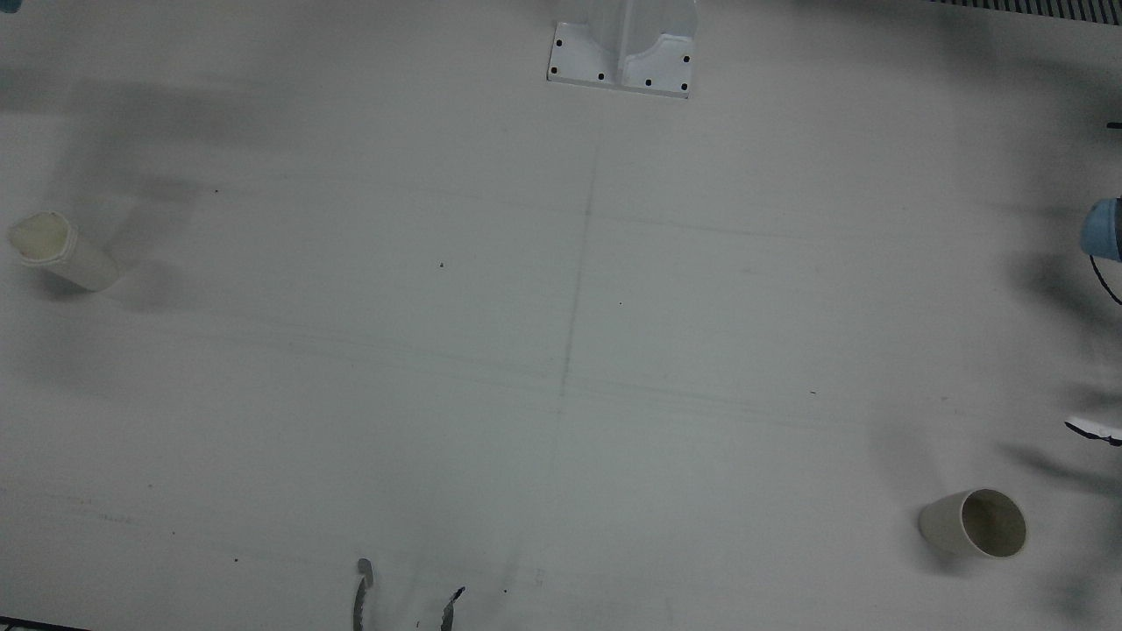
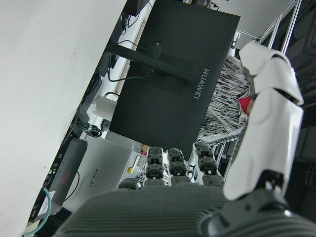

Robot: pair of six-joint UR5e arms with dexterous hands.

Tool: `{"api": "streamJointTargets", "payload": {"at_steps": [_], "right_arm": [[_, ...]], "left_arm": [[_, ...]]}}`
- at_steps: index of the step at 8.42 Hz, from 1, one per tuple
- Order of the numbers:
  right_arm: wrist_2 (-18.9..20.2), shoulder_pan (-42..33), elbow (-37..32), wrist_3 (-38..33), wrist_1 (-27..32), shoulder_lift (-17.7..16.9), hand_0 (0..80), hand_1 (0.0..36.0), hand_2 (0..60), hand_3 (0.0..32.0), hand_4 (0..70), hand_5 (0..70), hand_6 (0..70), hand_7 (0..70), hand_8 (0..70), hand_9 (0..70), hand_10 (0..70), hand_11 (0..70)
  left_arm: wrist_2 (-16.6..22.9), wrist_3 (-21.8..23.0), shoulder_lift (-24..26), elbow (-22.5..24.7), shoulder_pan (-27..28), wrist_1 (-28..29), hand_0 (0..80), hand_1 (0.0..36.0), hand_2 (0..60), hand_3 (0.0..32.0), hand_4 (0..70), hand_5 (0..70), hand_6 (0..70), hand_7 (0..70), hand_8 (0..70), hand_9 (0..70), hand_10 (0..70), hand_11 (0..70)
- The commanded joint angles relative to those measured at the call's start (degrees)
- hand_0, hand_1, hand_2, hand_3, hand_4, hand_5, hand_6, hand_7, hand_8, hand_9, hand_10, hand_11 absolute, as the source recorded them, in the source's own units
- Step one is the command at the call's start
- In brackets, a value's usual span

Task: Pour water
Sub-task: 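Close the left hand around the beige cup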

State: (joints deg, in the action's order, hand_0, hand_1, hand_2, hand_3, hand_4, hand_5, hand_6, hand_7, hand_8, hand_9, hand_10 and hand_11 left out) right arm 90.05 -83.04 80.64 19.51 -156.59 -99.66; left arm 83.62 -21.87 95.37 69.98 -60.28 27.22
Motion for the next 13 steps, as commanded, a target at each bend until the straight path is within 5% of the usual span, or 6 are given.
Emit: {"api": "streamJointTargets", "payload": {"at_steps": [1,5,6,10,12,13], "right_arm": [[-0.1,0.3,-0.1,0.2,0.0,0.0,50.6,21.4,24.7,0.0,10.5,7.3,13.8,9.6,11.2,13.2,0.0,0.0],[-0.5,0.6,-0.4,0.4,0.0,0.0,50.4,21.3,24.6,0.0,10.0,7.1,13.4,8.2,10.2,11.7,0.0,0.0],[-0.5,0.6,-0.7,0.4,0.0,0.0,50.3,21.0,24.4,0.0,10.1,7.1,13.7,8.7,10.8,12.7,0.0,0.0],[-0.5,0.6,-2.8,0.3,0.1,0.1,50.0,20.8,22.9,0.0,6.3,7.0,12.1,5.8,10.2,11.8,0.0,0.0],[-0.5,0.6,-3.0,0.3,0.1,0.1,50.0,20.8,21.7,0.0,4.2,7.0,10.9,3.1,9.9,11.8,0.0,0.0],[-0.5,0.5,-3.1,0.2,0.1,0.1,50.2,20.8,21.5,0.0,3.6,7.0,10.4,2.3,9.6,11.5,0.0,0.0]], "left_arm": [[-0.1,-0.7,5.2,-4.4,4.2,-1.1,62.3,18.7,0.0,0.0,26.6,0.0,10.9,5.9,1.1,0.0,2.7,6.3],[-1.4,-1.2,8.8,-6.0,6.1,-3.1,59.5,18.1,0.0,0.0,26.7,0.0,11.4,6.9,1.2,0.0,3.0,6.7],[-2.7,-1.1,8.9,-5.9,7.8,-3.2,76.8,25.3,0.0,0.0,25.3,0.0,12.0,8.1,1.4,0.2,3.7,8.4],[-5.8,-0.9,11.6,-5.7,8.1,-4.6,80.0,32.0,0.0,0.0,25.7,5.1,13.0,9.8,2.0,0.5,4.5,10.1],[-7.8,-0.2,11.9,-5.2,8.0,-4.7,80.0,34.3,0.0,0.0,22.4,58.2,13.5,10.8,2.7,0.7,4.9,10.8],[-7.9,0.9,12.3,-5.1,8.0,-5.9,80.0,35.9,0.6,0.0,20.4,70.0,14.1,11.7,3.0,0.9,5.4,11.6]]}}
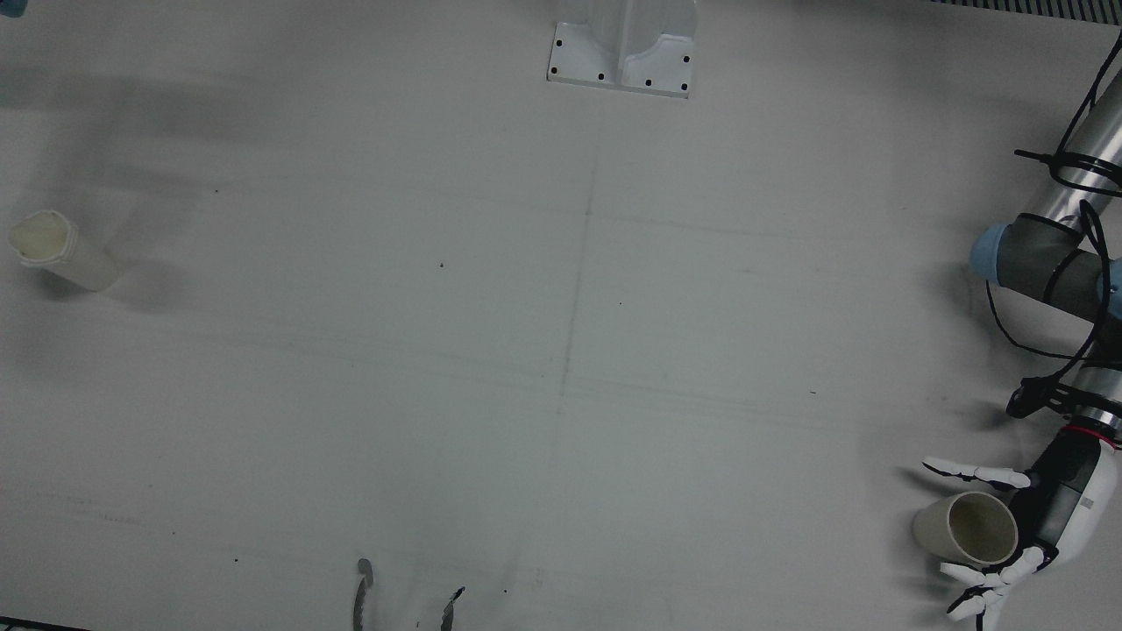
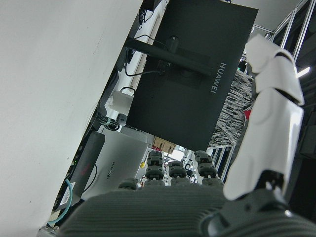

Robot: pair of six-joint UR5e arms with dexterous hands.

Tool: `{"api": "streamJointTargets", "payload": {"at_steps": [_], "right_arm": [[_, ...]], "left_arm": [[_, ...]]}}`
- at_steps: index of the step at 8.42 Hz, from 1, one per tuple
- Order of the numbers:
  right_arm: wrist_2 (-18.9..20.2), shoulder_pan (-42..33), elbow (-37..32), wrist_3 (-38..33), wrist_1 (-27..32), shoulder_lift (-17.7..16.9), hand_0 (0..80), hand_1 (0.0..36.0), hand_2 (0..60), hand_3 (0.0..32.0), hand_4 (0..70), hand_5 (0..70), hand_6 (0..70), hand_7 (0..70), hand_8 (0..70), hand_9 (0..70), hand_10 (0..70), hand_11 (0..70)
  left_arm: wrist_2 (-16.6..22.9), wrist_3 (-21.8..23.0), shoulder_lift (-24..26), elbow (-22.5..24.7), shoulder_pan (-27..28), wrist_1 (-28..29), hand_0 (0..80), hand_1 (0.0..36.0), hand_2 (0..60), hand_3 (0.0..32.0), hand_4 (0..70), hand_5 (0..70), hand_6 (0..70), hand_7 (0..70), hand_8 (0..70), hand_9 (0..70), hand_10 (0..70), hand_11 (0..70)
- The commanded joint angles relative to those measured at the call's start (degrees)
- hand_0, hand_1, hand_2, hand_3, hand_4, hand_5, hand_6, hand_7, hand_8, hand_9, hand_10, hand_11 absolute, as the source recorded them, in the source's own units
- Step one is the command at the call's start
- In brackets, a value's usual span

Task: Pour water
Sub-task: 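Close the left hand around the beige cup, then reach the right hand to the other beige cup and grasp it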

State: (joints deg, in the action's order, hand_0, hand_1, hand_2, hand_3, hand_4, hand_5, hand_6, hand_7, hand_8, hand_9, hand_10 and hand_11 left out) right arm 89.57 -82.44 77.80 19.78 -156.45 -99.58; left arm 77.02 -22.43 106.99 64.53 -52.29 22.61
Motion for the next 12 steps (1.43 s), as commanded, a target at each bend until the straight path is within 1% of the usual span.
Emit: {"api": "streamJointTargets", "payload": {"at_steps": [1,2,3,4,5,6,7,8,9,10,11,12], "right_arm": [[0.0,-0.1,-0.3,-0.1,0.0,0.0,50.1,20.7,21.2,0.0,3.8,7.0,10.3,1.9,9.8,11.8,0.0,0.0],[0.0,-0.1,-0.3,-0.2,0.0,0.0,50.0,20.8,21.5,0.0,4.3,6.9,10.2,1.8,9.9,11.9,0.0,0.0],[0.0,-0.1,-0.3,-0.3,0.0,0.0,50.3,20.9,21.5,0.0,4.0,6.9,10.2,1.9,9.5,11.5,0.0,0.0],[0.1,-0.1,0.1,-0.6,0.0,0.0,50.3,20.9,21.4,0.0,3.3,6.9,10.0,1.5,9.4,11.3,0.0,0.0],[0.1,-0.1,0.7,-1.3,0.3,0.0,50.0,21.0,21.6,0.0,2.3,7.0,9.9,1.5,9.7,11.6,0.0,0.0],[0.3,-0.2,0.8,-2.4,2.4,0.0,50.4,21.5,22.2,0.0,1.8,7.2,10.2,1.7,9.6,11.3,0.0,0.0],[0.3,0.3,0.6,-2.4,3.2,-0.6,51.7,23.6,25.8,0.0,1.0,7.7,10.5,2.5,9.5,10.7,0.0,0.0],[0.5,2.2,0.2,-1.0,3.3,-1.1,52.4,26.0,32.8,0.0,4.5,8.2,12.4,6.1,10.1,11.0,0.0,0.0],[0.3,5.6,-1.8,0.6,3.8,-0.9,54.8,28.8,35.3,0.0,3.6,9.0,13.3,6.6,9.1,9.0,0.0,0.0],[0.1,7.2,-5.1,2.8,7.0,0.0,57.8,31.0,31.9,0.0,0.2,9.6,12.5,3.5,6.8,5.2,0.0,0.0],[0.2,9.6,-6.7,5.9,8.7,1.2,58.2,31.7,31.6,0.0,0.0,9.7,11.6,2.7,6.0,3.9,0.0,0.0],[0.3,11.3,-6.7,6.3,9.0,1.2,57.3,31.0,32.4,0.0,0.9,9.4,12.7,5.6,6.5,4.4,0.0,0.0]], "left_arm": [[-1.3,1.8,0.9,0.4,0.0,-2.1,80.0,36.0,7.4,0.0,29.1,70.0,15.2,13.8,3.3,1.3,6.1,12.4],[-1.3,2.7,1.3,0.4,0.0,-3.4,80.0,36.0,12.6,0.0,37.0,70.0,15.9,15.2,3.8,1.6,6.8,13.1],[-1.3,3.2,1.4,0.5,0.0,-3.7,80.0,36.0,15.1,0.0,46.5,70.0,17.4,17.7,4.7,2.7,7.7,14.5],[-1.3,4.5,1.6,1.2,0.0,-5.4,80.0,36.0,17.4,0.0,50.6,70.0,18.6,19.0,5.8,3.8,8.9,16.9],[-1.3,6.1,1.6,2.6,-0.1,-7.5,80.0,36.0,45.8,0.0,53.5,70.0,19.2,19.6,6.0,4.2,9.3,17.6],[-0.9,9.2,1.3,4.7,-0.2,-10.4,80.0,36.0,60.0,0.0,53.1,70.0,19.1,19.5,5.9,4.0,9.3,17.6],[-0.7,11.3,0.6,7.4,-0.4,-12.3,80.0,36.0,60.0,0.0,54.5,70.0,18.9,19.5,5.6,3.6,9.1,17.3],[-0.6,11.7,-1.6,11.1,-0.5,-13.5,80.0,36.0,60.0,0.0,56.5,70.0,18.9,19.3,5.3,3.3,9.0,17.1],[-0.6,11.7,-3.7,14.4,-0.4,-15.0,80.0,36.0,60.0,0.0,56.1,70.0,18.6,19.2,5.2,3.0,8.6,16.5],[-0.6,11.7,-3.9,15.5,-0.5,-15.8,80.0,36.0,60.0,0.0,55.3,70.0,18.5,19.2,5.1,2.9,8.2,16.0],[-0.6,12.1,-4.0,17.1,-0.5,-17.3,80.0,36.0,60.0,0.0,54.4,70.0,18.5,19.1,5.2,2.9,8.2,16.0],[-0.5,12.8,-4.0,17.8,-0.5,-18.0,80.0,36.0,60.0,0.0,54.8,70.0,18.3,19.0,5.1,2.7,7.8,15.5]]}}
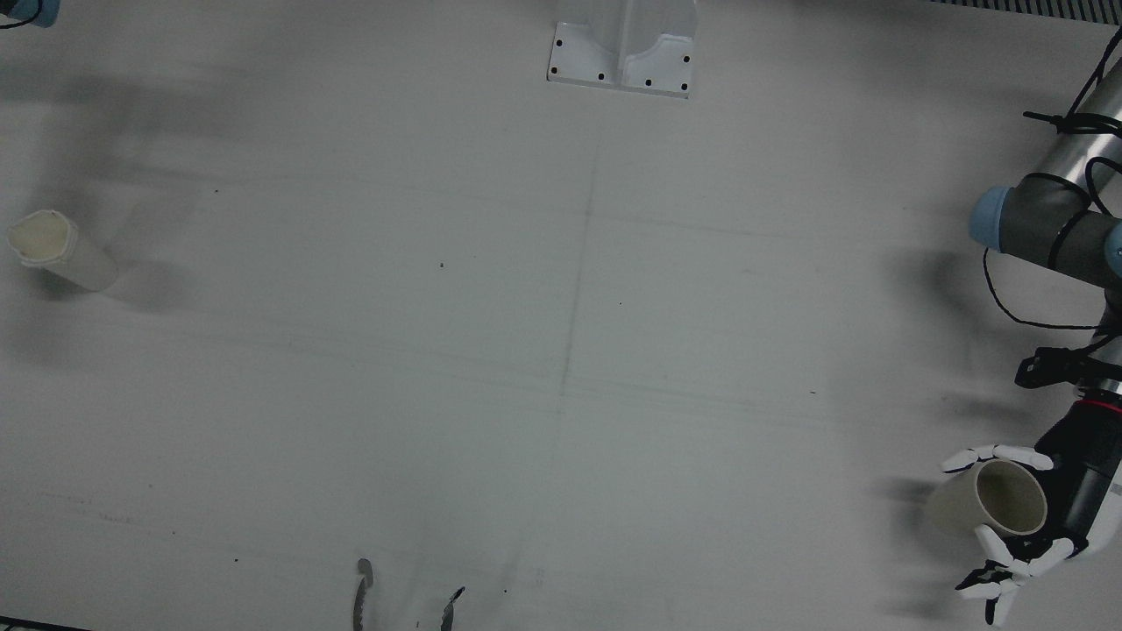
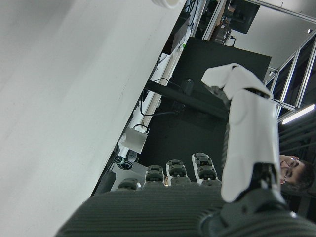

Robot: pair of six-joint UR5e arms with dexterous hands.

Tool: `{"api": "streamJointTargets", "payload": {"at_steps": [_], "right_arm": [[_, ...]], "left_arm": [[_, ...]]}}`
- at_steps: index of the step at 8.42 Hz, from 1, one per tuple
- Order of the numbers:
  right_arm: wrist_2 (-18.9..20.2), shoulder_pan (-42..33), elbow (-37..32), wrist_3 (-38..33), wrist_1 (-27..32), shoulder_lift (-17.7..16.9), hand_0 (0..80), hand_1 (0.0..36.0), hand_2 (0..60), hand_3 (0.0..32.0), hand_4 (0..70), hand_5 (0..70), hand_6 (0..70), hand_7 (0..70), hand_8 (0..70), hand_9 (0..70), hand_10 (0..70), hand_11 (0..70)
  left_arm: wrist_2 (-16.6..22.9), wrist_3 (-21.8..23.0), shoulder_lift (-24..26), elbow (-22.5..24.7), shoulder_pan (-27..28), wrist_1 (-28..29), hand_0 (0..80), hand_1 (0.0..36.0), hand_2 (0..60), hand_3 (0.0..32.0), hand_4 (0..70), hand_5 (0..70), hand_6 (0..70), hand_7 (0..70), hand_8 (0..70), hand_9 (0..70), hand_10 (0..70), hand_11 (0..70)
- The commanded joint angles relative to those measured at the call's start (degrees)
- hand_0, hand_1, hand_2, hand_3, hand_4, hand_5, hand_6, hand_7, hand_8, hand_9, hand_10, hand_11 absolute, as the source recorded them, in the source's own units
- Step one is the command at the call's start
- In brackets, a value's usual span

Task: Pour water
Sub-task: 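Reach the right hand to the other beige cup and grasp it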

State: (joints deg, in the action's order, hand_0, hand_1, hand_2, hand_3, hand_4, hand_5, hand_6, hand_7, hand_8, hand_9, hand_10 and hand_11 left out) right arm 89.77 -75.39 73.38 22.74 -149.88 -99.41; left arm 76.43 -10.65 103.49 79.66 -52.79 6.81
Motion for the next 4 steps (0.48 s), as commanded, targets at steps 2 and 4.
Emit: {"api": "streamJointTargets", "payload": {"at_steps": [2,4], "right_arm": [[0.4,5.8,-2.4,3.5,2.5,0.4,56.7,29.8,29.3,0.0,0.3,8.9,11.6,4.4,5.3,3.1,0.0,0.0],[0.5,7.4,-2.7,4.8,2.6,0.4,55.9,26.5,13.9,0.0,0.0,8.0,5.7,0.0,2.3,0.5,0.0,0.0]], "left_arm": [[0.0,1.0,-0.9,4.6,-0.1,-3.6,80.0,36.0,60.0,0.0,53.1,70.0,17.9,18.6,5.0,2.6,8.0,15.7],[0.0,1.0,-1.6,5.2,0.0,-3.8,80.0,36.0,60.0,0.0,52.7,70.0,17.5,18.2,4.8,2.3,7.9,15.6]]}}
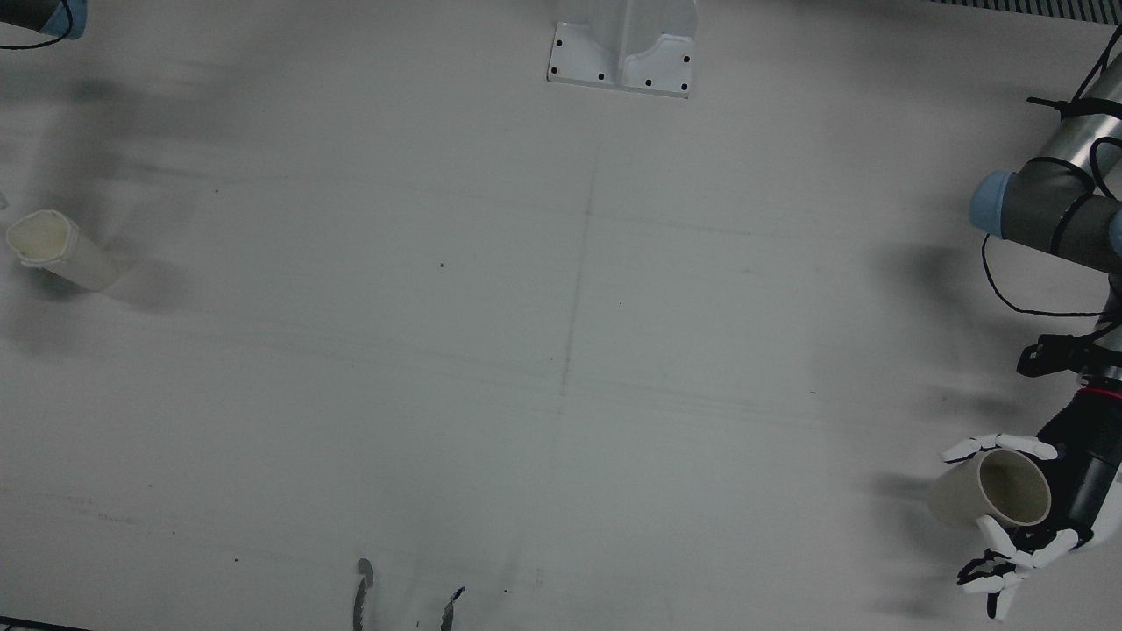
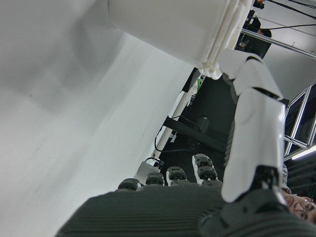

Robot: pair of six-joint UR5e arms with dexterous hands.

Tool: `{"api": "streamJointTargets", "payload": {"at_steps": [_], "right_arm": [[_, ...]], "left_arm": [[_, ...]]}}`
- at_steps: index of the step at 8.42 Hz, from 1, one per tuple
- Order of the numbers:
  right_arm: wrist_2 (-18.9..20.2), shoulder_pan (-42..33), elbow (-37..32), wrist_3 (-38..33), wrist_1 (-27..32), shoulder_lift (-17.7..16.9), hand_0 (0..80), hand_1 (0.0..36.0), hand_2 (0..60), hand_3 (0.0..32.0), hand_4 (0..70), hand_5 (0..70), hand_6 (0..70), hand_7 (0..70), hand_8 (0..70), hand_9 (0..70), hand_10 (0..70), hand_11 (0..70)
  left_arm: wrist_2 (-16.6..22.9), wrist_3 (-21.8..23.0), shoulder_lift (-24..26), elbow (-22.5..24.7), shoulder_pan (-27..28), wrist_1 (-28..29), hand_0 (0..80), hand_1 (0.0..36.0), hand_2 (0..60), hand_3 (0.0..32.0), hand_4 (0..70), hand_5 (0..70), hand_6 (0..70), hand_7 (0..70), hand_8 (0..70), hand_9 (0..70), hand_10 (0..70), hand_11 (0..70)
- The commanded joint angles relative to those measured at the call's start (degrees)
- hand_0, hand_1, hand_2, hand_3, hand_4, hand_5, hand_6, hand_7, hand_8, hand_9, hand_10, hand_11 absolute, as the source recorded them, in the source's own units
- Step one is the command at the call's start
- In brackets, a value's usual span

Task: Pour water
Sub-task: 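Reach the right hand to the other beige cup and grasp it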

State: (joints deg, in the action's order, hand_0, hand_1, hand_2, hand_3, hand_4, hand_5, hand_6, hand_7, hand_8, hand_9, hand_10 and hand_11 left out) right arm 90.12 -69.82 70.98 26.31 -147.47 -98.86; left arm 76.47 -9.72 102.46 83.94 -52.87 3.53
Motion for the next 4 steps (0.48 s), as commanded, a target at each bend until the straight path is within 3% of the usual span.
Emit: {"api": "streamJointTargets", "payload": {"at_steps": [1,3,4], "right_arm": [[0.1,2.7,-0.3,1.6,0.2,-0.2,55.4,24.0,6.2,0.0,0.0,7.4,5.0,0.0,1.7,0.0,0.0,0.0],[0.0,4.8,-0.1,4.5,0.1,0.2,54.7,21.8,0.2,0.0,0.0,6.8,4.3,0.0,1.2,0.0,0.0,0.0],[-0.2,5.9,-0.1,5.8,0.1,0.5,55.6,25.4,10.6,0.0,0.0,7.6,5.5,0.0,1.3,0.0,0.0,0.0]], "left_arm": [[0.0,0.1,-0.6,1.0,0.0,-0.6,80.0,36.0,60.0,0.0,53.0,70.0,17.7,18.3,4.8,2.4,8.0,15.7],[0.0,0.1,-0.9,1.0,0.0,-0.7,80.0,36.0,60.0,0.0,52.1,70.0,17.4,18.1,4.8,2.4,7.9,15.6],[-0.1,0.1,-1.5,1.0,0.0,-0.4,80.0,36.0,60.0,0.0,51.7,70.0,17.3,18.0,4.9,2.5,7.9,15.7]]}}
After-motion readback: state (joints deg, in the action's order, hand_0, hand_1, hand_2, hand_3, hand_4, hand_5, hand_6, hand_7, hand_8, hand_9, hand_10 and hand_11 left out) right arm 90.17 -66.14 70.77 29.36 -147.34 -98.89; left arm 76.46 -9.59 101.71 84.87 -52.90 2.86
